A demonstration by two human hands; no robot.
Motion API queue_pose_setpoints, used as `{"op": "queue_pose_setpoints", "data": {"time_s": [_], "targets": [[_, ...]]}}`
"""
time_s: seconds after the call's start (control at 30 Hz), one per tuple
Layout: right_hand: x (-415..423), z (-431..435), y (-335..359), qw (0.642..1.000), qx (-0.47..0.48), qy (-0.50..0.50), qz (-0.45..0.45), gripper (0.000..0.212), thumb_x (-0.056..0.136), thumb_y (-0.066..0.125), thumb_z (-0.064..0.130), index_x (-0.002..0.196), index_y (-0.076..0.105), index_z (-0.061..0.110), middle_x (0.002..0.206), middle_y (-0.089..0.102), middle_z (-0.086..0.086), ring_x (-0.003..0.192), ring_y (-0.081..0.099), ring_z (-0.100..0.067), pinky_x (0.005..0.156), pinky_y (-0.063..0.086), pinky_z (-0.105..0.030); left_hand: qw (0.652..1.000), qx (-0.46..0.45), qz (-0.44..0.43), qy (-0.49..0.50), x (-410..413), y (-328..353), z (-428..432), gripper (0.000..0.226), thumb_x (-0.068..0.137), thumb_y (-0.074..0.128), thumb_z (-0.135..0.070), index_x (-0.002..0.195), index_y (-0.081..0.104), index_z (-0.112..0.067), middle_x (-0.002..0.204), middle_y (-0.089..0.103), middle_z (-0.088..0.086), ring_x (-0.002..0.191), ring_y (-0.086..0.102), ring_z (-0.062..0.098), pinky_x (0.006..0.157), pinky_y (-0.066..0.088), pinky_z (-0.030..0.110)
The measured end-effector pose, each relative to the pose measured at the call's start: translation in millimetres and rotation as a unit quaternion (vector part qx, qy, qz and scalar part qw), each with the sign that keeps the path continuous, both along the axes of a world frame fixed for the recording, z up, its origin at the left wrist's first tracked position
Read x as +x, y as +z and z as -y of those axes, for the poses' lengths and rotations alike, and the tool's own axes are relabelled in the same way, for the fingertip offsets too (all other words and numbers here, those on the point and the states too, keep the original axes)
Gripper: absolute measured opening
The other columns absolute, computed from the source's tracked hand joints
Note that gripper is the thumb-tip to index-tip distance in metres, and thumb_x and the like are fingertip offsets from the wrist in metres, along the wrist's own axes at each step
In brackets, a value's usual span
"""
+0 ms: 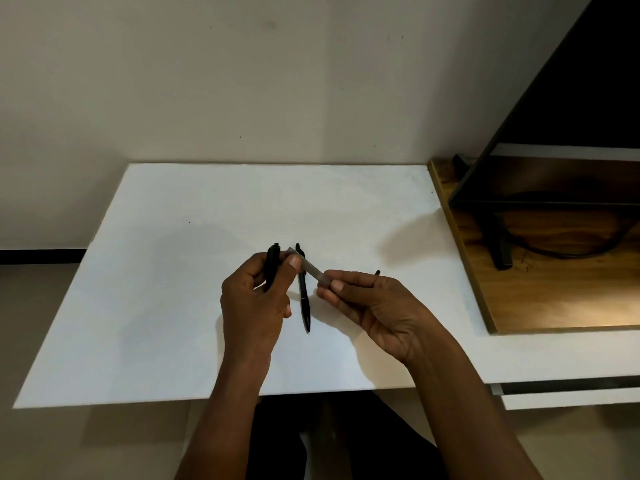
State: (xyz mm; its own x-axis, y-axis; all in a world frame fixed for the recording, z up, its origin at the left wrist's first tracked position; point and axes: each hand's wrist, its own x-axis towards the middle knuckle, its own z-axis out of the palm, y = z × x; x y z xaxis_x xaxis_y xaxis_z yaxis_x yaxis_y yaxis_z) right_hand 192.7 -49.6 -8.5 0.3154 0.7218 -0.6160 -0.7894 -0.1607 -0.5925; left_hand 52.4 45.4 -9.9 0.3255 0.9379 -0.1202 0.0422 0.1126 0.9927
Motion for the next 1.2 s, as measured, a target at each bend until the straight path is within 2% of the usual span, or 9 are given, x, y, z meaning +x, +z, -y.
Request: {"op": "queue_pose_setpoints", "data": {"time_s": [0.23, 0.3, 0.37, 0.47, 0.63, 0.87, 0.97, 1.07, 1.2], "targets": [[0, 0, 2, 1.000, 0.002, -0.005, 0.005, 0.023, 0.082, 0.066, -0.016, 0.104, 0.072, -0.013, 0.104, 0.075, -0.027, 0.094, 0.076, -0.033, 0.074, 0.063, -0.028, 0.999, -0.030, 0.016, 0.023, -1, -5, -3, 0.010, 0.086, 0.075, -0.035, 0.085, 0.077, -0.025, 0.067, 0.062, -0.006, 0.042, 0.045, 0.014, 0.046, 0.040, 0.022], [0, 0, 3, 1.000, -0.001, -0.010, 0.013, 0.021, 0.082, 0.065, -0.016, 0.102, 0.072, -0.012, 0.100, 0.075, -0.027, 0.090, 0.077, -0.033, 0.072, 0.063, -0.028, 0.998, -0.053, 0.027, 0.029, -2, -6, -3, 0.011, 0.086, 0.075, -0.035, 0.087, 0.077, -0.024, 0.070, 0.064, 0.002, 0.042, 0.044, 0.013, 0.048, 0.039, 0.025], [0, 0, 4, 1.000, 0.000, -0.014, 0.023, 0.021, 0.082, 0.066, -0.016, 0.101, 0.073, -0.011, 0.098, 0.076, -0.027, 0.089, 0.077, -0.032, 0.071, 0.062, -0.027, 0.995, -0.077, 0.042, 0.038, -2, -6, -4, 0.013, 0.086, 0.075, -0.034, 0.090, 0.077, -0.022, 0.081, 0.074, 0.005, 0.041, 0.043, 0.012, 0.047, 0.038, 0.023], [2, 1, 6, 0.999, 0.000, -0.014, 0.052, 0.022, 0.081, 0.069, -0.014, 0.102, 0.072, -0.009, 0.097, 0.076, -0.027, 0.088, 0.077, -0.033, 0.073, 0.062, -0.027, 0.992, -0.101, 0.055, 0.057, -2, -7, -5, 0.011, 0.087, 0.074, -0.029, 0.092, 0.077, -0.019, 0.087, 0.079, -0.001, 0.038, 0.042, 0.010, 0.040, 0.037, 0.017], [5, 3, 6, 0.992, -0.010, -0.027, 0.123, 0.024, 0.079, 0.074, -0.010, 0.103, 0.072, -0.007, 0.094, 0.076, -0.027, 0.087, 0.077, -0.034, 0.078, 0.063, -0.030, 0.983, -0.153, 0.055, 0.084, -4, -8, -6, 0.012, 0.087, 0.073, -0.029, 0.090, 0.077, -0.018, 0.087, 0.080, -0.003, 0.035, 0.042, 0.007, 0.033, 0.029, 0.016], [13, 7, 7, 0.986, -0.011, -0.049, 0.159, 0.018, 0.082, 0.074, -0.005, 0.100, 0.074, -0.003, 0.088, 0.078, -0.020, 0.081, 0.078, -0.028, 0.076, 0.062, -0.027, 0.959, -0.247, 0.093, 0.103, -8, -8, -9, 0.013, 0.087, 0.074, -0.027, 0.090, 0.073, -0.015, 0.090, 0.081, -0.001, 0.036, 0.042, 0.007, 0.032, 0.028, 0.015], [13, 7, 9, 0.989, 0.003, -0.040, 0.141, 0.018, 0.082, 0.074, -0.002, 0.100, 0.075, -0.003, 0.085, 0.078, -0.015, 0.076, 0.077, -0.022, 0.072, 0.061, -0.023, 0.952, -0.272, 0.103, 0.092, -7, -8, -8, 0.013, 0.088, 0.073, -0.023, 0.093, 0.072, -0.011, 0.093, 0.081, 0.003, 0.035, 0.043, 0.006, 0.030, 0.027, 0.016], [7, 4, 11, 0.993, 0.024, 0.008, 0.115, 0.030, 0.075, 0.078, 0.005, 0.103, 0.076, -0.003, 0.086, 0.076, -0.016, 0.075, 0.075, -0.021, 0.070, 0.060, -0.022, 0.955, -0.277, 0.088, 0.062, -4, -8, -7, 0.018, 0.087, 0.071, -0.020, 0.100, 0.072, -0.007, 0.096, 0.080, 0.003, 0.034, 0.043, 0.006, 0.029, 0.027, 0.015], [0, 0, 12, 0.995, 0.022, 0.010, 0.099, 0.029, 0.068, 0.079, 0.009, 0.096, 0.079, 0.000, 0.084, 0.077, -0.016, 0.072, 0.075, -0.019, 0.068, 0.059, -0.021, 0.960, -0.271, 0.063, -0.014, -3, -9, -2, 0.013, 0.087, 0.070, -0.020, 0.093, 0.074, -0.010, 0.096, 0.080, 0.004, 0.035, 0.044, 0.006, 0.030, 0.027, 0.015]]}}
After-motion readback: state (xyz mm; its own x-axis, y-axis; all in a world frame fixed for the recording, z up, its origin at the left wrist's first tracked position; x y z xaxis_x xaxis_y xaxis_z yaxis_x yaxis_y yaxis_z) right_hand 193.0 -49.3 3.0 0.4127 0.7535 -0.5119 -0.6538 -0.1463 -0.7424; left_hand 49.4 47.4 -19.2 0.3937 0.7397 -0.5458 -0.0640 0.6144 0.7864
